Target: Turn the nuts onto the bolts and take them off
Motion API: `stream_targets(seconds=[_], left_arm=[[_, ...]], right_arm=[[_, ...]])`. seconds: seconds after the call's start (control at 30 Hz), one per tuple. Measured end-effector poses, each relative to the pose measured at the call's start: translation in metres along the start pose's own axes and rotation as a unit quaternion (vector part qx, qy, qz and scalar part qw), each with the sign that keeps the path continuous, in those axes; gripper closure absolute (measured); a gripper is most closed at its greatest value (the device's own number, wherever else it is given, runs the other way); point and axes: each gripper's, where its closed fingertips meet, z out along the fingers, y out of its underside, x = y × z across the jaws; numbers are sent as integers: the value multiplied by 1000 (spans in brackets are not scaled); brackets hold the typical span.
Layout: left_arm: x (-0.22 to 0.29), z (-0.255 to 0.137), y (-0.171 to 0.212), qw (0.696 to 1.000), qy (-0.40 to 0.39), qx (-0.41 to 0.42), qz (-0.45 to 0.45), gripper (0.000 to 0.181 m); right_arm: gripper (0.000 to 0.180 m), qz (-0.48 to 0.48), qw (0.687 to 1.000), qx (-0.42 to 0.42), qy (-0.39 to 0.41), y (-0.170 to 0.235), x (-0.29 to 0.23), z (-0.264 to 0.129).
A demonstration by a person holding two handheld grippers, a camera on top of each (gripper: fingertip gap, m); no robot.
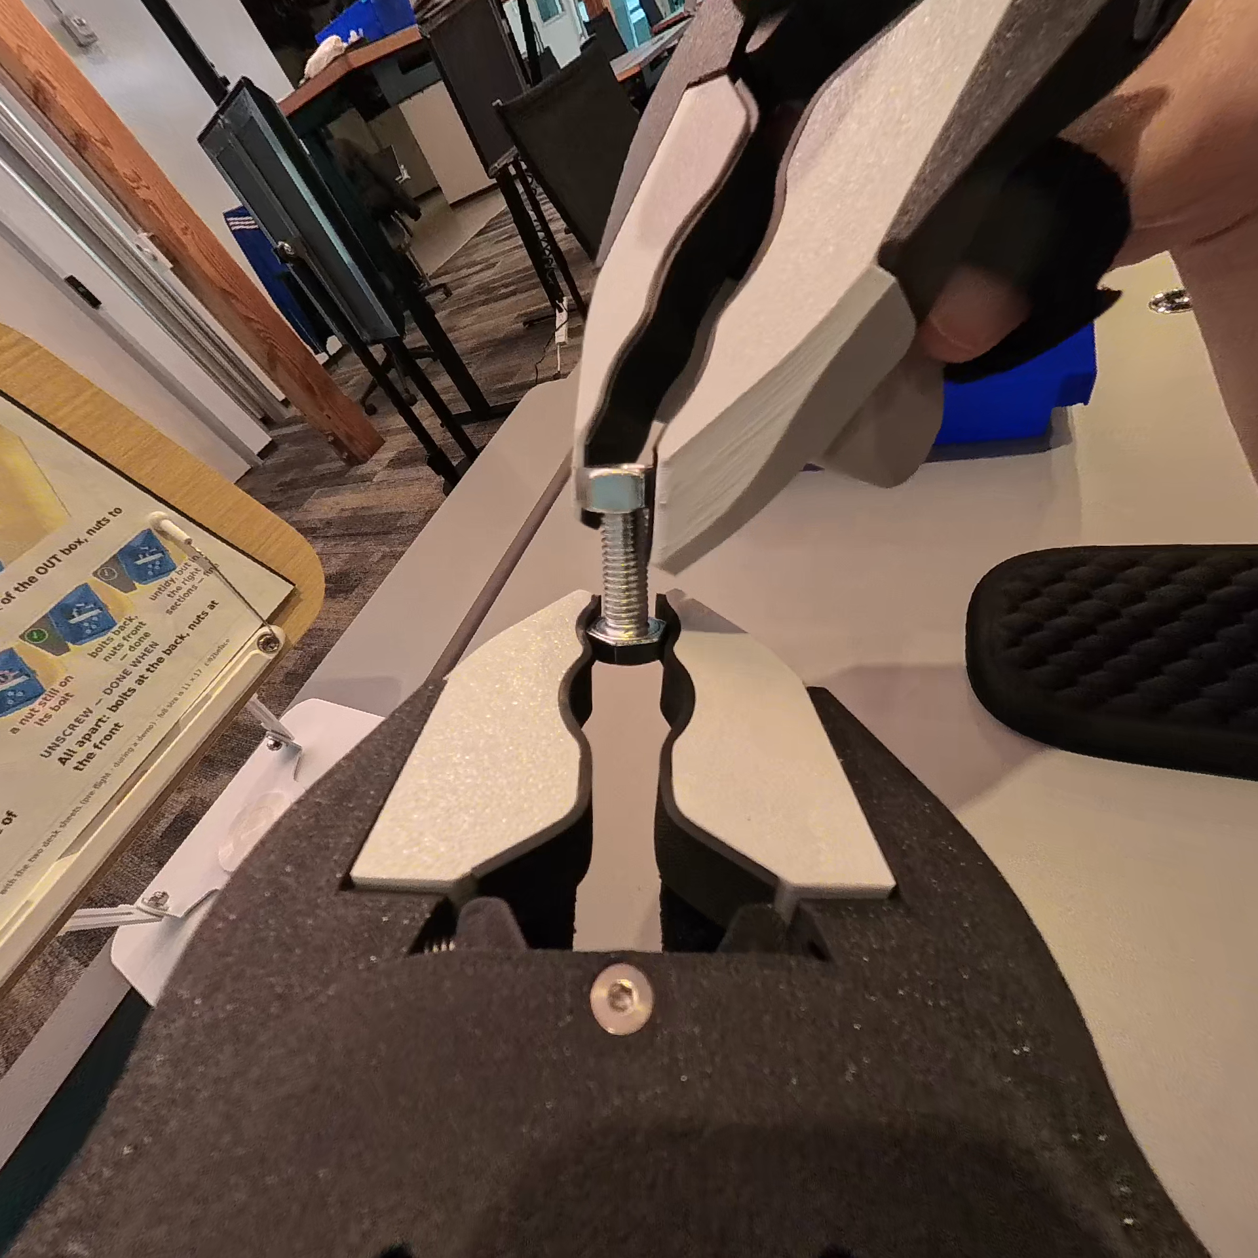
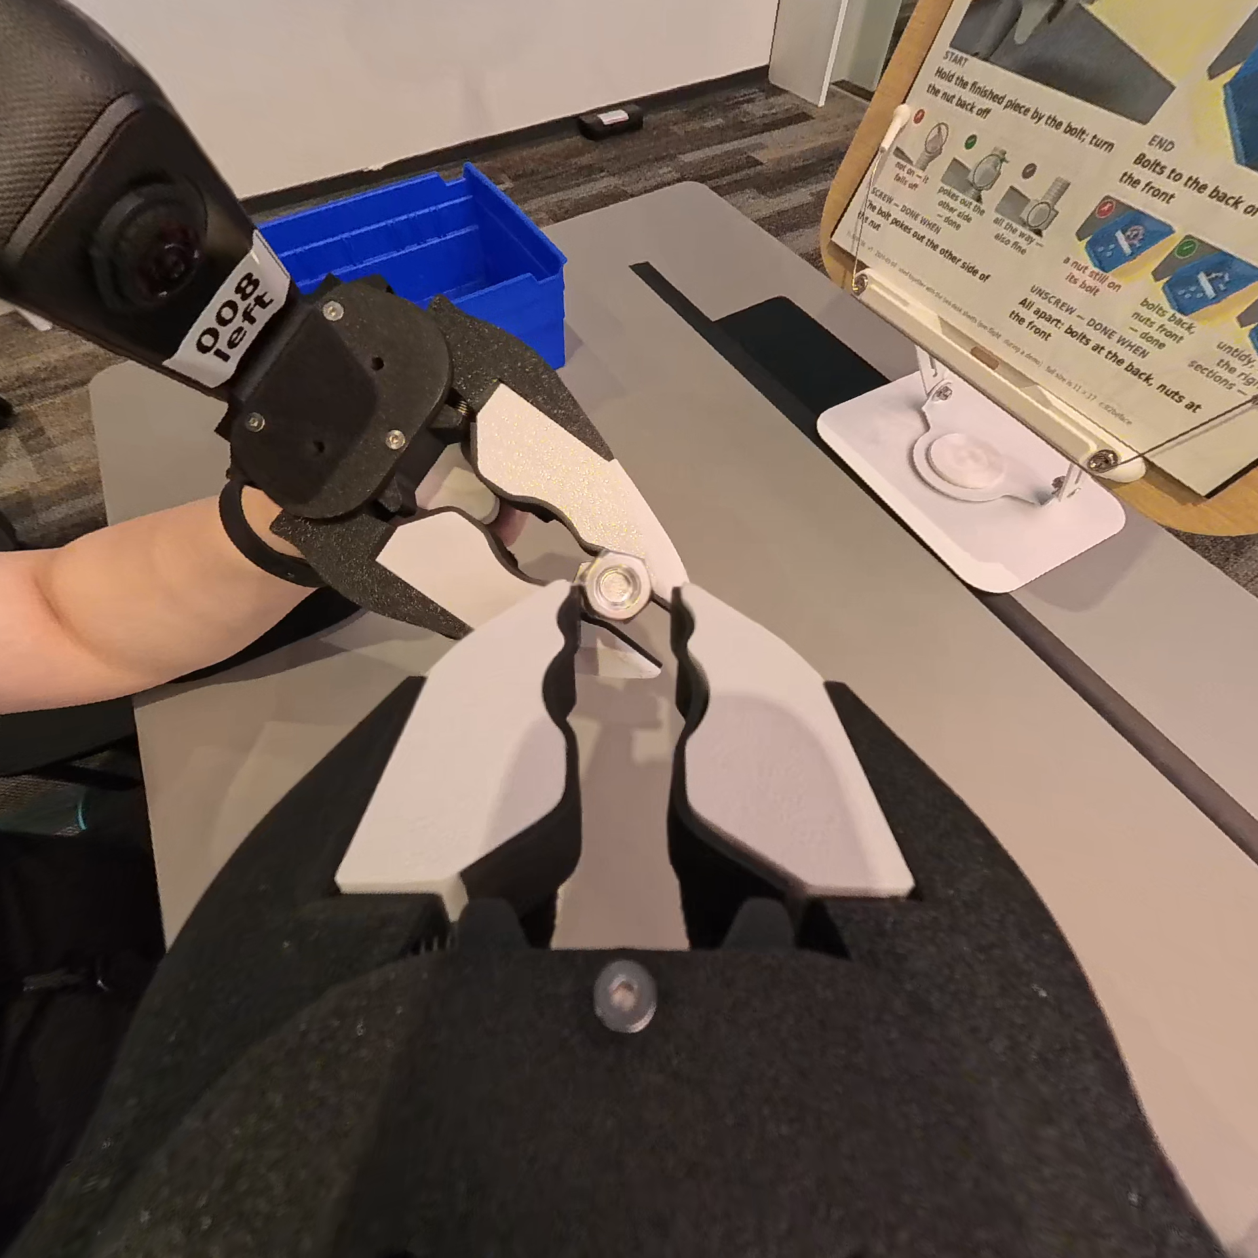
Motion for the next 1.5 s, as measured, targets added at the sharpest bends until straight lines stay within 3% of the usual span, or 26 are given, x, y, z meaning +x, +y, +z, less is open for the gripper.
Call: stream_targets(seconds=[0.23, 0.37, 0.5, 0.7, 0.93, 1.07, 1.33, 1.5], left_arm=[[10, -1, 2, 999, 39, -10, 1, 166], [30, -9, 0, 992, 128, -2, -18, 166], [63, -21, 2, 965, 258, -5, -42, 166], [85, -33, -5, 932, 353, 25, -72, 166], [81, -30, -4, 936, 343, 26, -79, 166], [69, -28, -8, 942, 319, 45, -93, 166], [28, -27, -22, 964, 213, 102, -124, 166], [11, -31, -23, 971, 172, 110, -127, 166]], right_arm=[[161, -36, 999, -13, -21, 5, -6, -2], [161, -119, 991, -12, -52, 9, -19, -8], [161, -252, 963, -9, -92, 21, -40, -13], [161, -306, 942, 11, -135, 26, -58, -21], [160, -304, 945, 10, -123, 27, -54, -20], [139, -271, 957, 5, -100, 23, -47, -16], [134, -180, 974, 130, -52, -32, -33, -7], [136, -153, 979, 133, -8, -38, -19, -4]])
